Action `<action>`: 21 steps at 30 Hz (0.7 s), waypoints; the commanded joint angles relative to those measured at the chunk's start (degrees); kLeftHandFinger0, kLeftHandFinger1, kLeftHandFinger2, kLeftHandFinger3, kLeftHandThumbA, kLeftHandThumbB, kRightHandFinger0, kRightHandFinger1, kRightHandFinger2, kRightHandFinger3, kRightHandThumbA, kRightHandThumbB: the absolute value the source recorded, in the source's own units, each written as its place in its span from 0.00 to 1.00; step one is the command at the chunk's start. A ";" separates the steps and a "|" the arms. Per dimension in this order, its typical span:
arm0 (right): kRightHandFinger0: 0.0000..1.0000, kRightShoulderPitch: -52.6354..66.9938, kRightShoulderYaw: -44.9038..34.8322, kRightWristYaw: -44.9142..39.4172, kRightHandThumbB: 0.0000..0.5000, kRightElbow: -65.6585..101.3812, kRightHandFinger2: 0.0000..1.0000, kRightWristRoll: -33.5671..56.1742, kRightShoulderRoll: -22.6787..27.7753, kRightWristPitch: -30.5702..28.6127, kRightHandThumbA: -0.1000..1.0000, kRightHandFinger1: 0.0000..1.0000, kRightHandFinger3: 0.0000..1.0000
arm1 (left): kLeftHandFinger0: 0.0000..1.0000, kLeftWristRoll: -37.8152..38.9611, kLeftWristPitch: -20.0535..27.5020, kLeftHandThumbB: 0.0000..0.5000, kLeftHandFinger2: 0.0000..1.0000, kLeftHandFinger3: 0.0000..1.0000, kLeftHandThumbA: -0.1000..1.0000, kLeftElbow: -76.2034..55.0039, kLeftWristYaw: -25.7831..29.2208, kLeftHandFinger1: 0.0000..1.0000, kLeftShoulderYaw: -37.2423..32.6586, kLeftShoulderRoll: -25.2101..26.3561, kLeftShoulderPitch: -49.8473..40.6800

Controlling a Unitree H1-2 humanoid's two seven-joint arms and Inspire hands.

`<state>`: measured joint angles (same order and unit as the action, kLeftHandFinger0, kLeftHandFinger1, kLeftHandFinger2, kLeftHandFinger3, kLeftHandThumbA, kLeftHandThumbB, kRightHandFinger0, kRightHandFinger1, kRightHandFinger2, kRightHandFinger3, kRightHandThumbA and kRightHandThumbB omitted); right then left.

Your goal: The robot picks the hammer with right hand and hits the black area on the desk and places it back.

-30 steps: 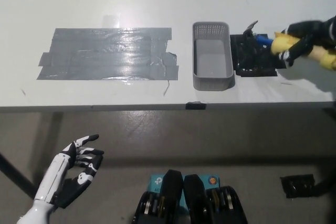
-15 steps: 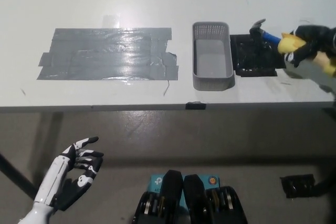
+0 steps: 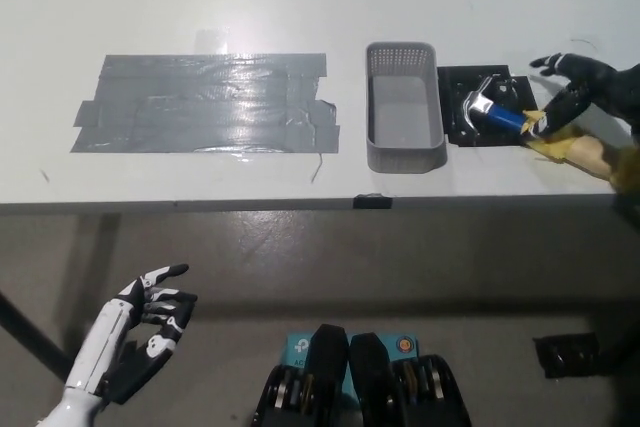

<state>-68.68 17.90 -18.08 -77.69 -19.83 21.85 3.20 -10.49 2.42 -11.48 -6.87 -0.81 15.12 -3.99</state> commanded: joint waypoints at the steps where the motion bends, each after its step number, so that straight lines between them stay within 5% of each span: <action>1: 1.00 -3.37 -1.39 9.11 0.62 2.17 1.00 0.11 1.68 -2.13 0.97 1.00 1.00 | 0.50 -0.14 1.79 0.00 0.62 0.80 0.76 -0.90 0.34 0.53 0.29 0.53 -0.20; 4: 1.00 -3.65 -5.85 14.44 0.63 4.57 1.00 3.11 2.55 -4.58 0.91 1.00 1.00 | 0.50 -0.24 1.70 0.00 0.61 0.80 0.75 -1.11 0.30 0.52 0.30 0.63 -0.08; 6: 1.00 -4.12 -9.21 17.71 0.69 4.34 1.00 5.45 3.27 -8.61 0.96 1.00 1.00 | 0.50 0.02 1.92 0.00 0.61 0.80 0.75 -0.93 0.42 0.53 0.40 0.47 0.08; 8: 1.00 -4.84 -12.75 23.35 0.86 6.80 1.00 6.47 4.10 -12.33 1.00 1.00 1.00 | 0.54 -0.28 2.30 0.00 0.65 0.83 0.77 -0.68 0.55 0.56 0.37 0.55 0.35; 11: 1.00 -4.34 -16.22 25.80 0.74 13.43 1.00 6.75 4.51 -14.52 1.00 1.00 1.00 | 0.64 -0.55 2.39 0.00 0.73 0.90 0.81 -0.48 0.68 0.65 0.31 0.51 0.71; 13: 1.00 -2.19 -19.88 21.98 0.72 24.83 1.00 8.83 4.39 -12.70 1.00 1.00 1.00 | 0.71 -0.43 2.41 0.03 0.80 0.98 0.84 -0.34 0.74 0.74 0.36 0.40 1.28; 17: 1.00 8.14 -24.63 15.51 0.79 59.03 1.00 11.46 2.50 -0.57 1.00 1.00 1.00 | 1.00 -0.13 1.00 0.19 1.00 1.00 0.99 -0.63 0.79 1.00 0.40 -0.28 1.92; 21: 1.00 19.84 -26.10 14.14 0.71 83.39 1.00 16.58 -1.30 -1.21 1.00 1.00 1.00 | 1.00 1.52 0.09 0.33 1.00 1.00 1.00 -0.49 0.75 1.00 0.93 -1.04 2.26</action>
<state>-59.96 1.57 -5.48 -50.38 -16.02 21.81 -0.78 -10.47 2.29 -10.92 -6.87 -0.82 14.57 -3.54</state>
